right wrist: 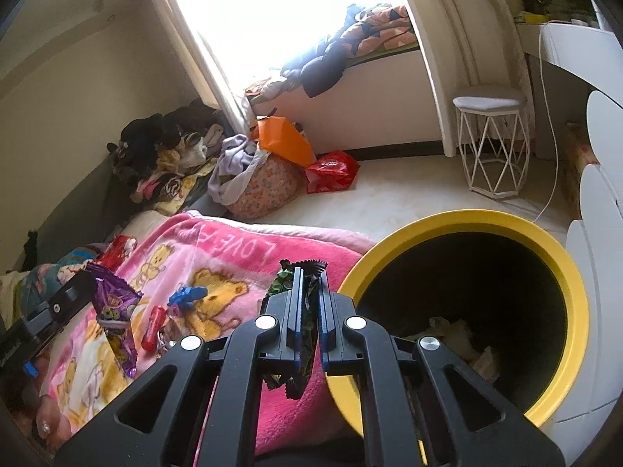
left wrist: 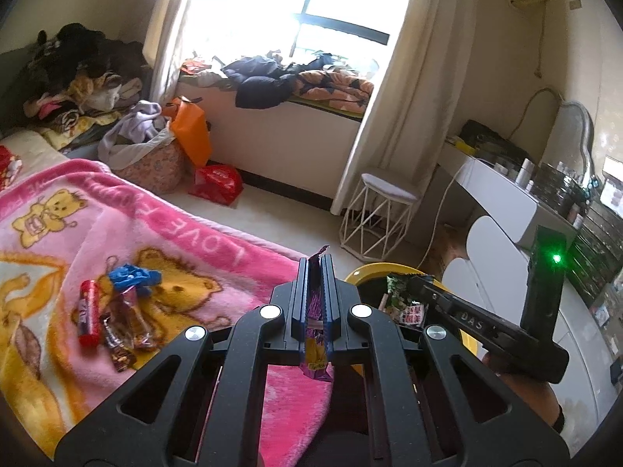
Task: Collect trash
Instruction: 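Carry the green packet and purple wrapper with both tools over the yellow bin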
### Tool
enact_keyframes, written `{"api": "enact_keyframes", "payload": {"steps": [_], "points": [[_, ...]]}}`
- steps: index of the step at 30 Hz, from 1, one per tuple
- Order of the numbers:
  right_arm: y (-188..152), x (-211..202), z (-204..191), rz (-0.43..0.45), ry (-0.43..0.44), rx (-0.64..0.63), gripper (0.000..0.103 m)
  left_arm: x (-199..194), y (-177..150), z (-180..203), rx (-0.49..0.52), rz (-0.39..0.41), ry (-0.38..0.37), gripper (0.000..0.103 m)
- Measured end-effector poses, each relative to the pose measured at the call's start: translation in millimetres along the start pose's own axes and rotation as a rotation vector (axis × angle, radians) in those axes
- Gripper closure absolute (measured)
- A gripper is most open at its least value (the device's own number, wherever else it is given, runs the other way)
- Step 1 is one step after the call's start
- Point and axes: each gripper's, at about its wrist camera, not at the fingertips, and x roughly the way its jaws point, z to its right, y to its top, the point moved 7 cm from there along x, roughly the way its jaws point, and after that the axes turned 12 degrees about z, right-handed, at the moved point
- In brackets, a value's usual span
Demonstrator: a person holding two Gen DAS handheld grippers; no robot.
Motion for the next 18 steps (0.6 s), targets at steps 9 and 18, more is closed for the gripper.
{"api": "enact_keyframes", "payload": {"steps": [9,18], "points": [[9,-6,16,0.03,-0.03,0.014,0.097,5,-7,20,0.041,-0.008,-0.024,0.1],[15,-10,32,0.053,-0.068,0.028,0.097,12,-17,39,0.069,-0.027,-0.058,0.1]]}}
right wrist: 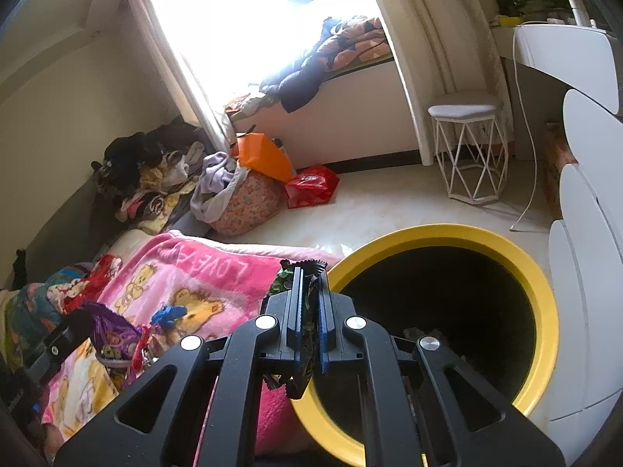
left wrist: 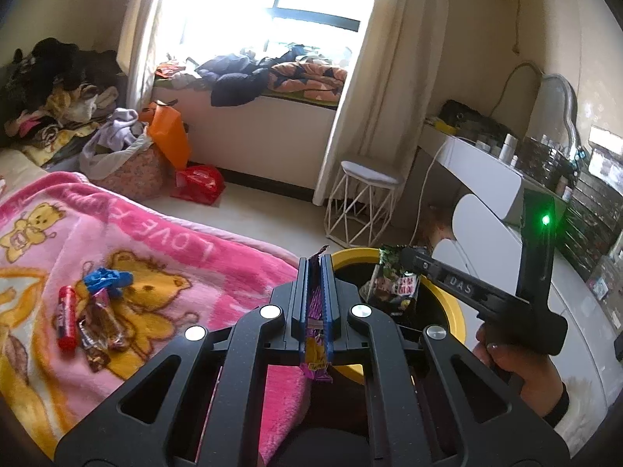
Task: Collect trash
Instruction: 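Carry the green packet and purple wrapper with both tools over the yellow bin, then open both tools to drop the green packet and purple wrapper into the bin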
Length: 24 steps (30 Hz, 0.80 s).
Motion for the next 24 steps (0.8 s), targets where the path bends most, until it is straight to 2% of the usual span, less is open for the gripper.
{"api": "enact_keyframes", "payload": {"steps": [24], "points": [[7,-2,56,0.046,-0.132,0.044,0.097,23,-25,44,0.048,-0.045,-0.081,0.1]]}}
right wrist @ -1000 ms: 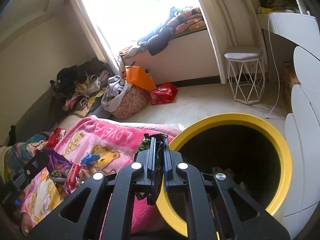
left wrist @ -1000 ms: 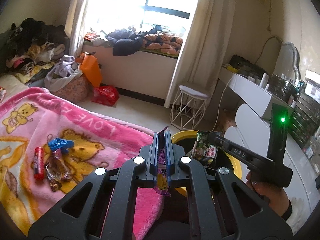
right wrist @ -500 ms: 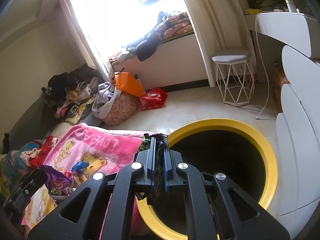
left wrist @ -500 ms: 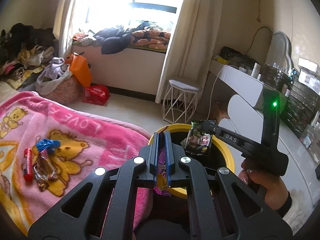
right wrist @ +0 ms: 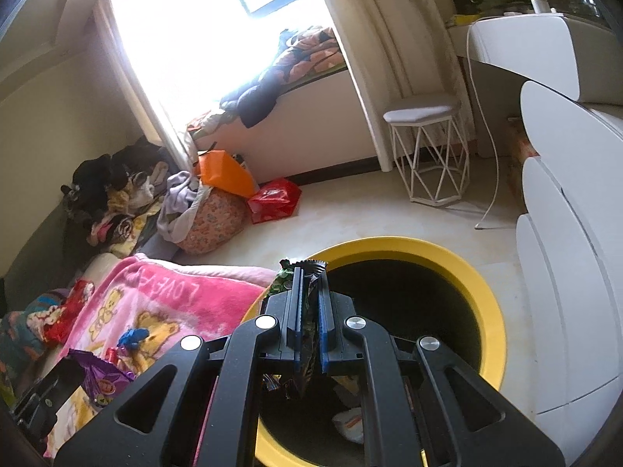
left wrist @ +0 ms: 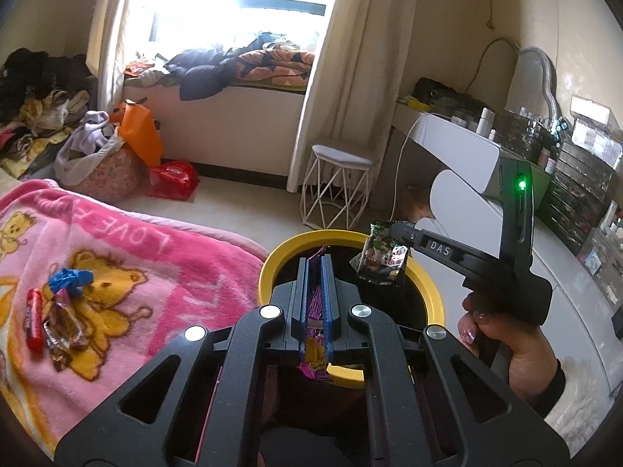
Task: Collect trash
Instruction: 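Open both tools to drop the green packet and purple wrapper into the bin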
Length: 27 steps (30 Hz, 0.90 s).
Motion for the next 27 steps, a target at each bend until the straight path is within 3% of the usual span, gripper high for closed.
{"api": "enact_keyframes", "payload": {"steps": [27], "points": [[-14,18,45,-0.048,-0.098,0.024,0.097,67,-40,29,0.017,-0.116,-0.087,0.1]]}}
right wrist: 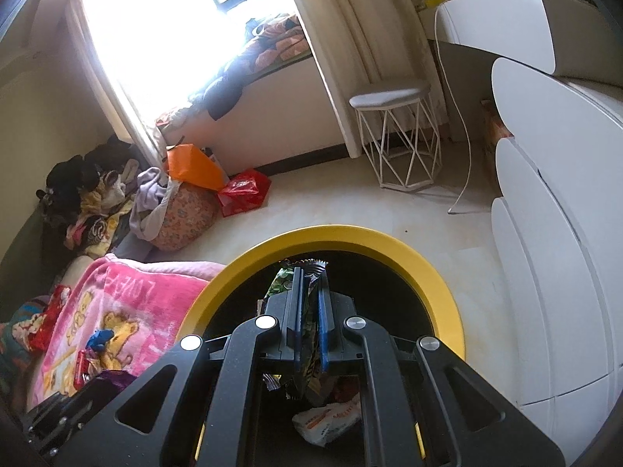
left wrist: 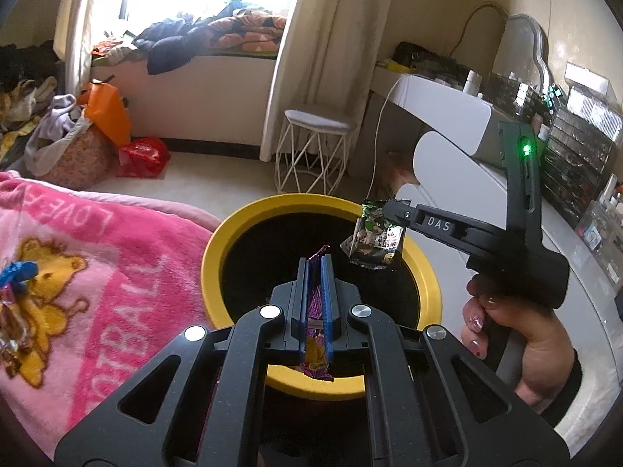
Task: Collect trash
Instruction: 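Open both tools to drop the green packet and purple wrapper into the bin, then move both tools back over the red can and wrappers on the blanket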
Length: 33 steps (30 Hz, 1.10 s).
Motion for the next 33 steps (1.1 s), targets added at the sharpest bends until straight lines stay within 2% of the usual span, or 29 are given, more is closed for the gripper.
{"api": "enact_keyframes", "payload": {"steps": [7,16,17,18,20,22,23,24,27,33], "points": [[-4,6,6,-0.03,-0.006,0.008,0.096,20,-5,-3,-0.017,-0.024,-0.005,0.1],[-7,11,13,-0.057,-0.007,0.039,0.091,33,-1,-12,-0.065,-0.023,0.007,0.097],[-7,11,14,-0.06,-0.007,0.042,0.084,32,-1,-14,-0.072,-0.022,0.009,0.087],[-6,11,15,-0.061,-0.007,0.051,0.079,31,0,-16,-0.081,-0.018,0.017,0.067],[-4,11,16,-0.058,-0.006,0.063,0.067,26,1,-21,-0.099,-0.005,0.032,0.05],[-3,10,15,-0.055,-0.008,0.058,0.065,19,2,-27,-0.12,0.009,0.055,0.04],[-3,9,14,-0.053,-0.008,0.055,0.063,16,3,-30,-0.127,0.016,0.07,0.027],[-3,9,12,-0.052,-0.008,0.053,0.061,13,3,-32,-0.134,0.022,0.075,0.017],[-2,6,8,-0.043,-0.007,0.037,0.058,1,5,-38,-0.146,0.044,0.102,0.011],[1,1,-7,-0.02,0.003,-0.011,0.054,-23,11,-52,-0.135,0.093,0.17,0.011]]}}
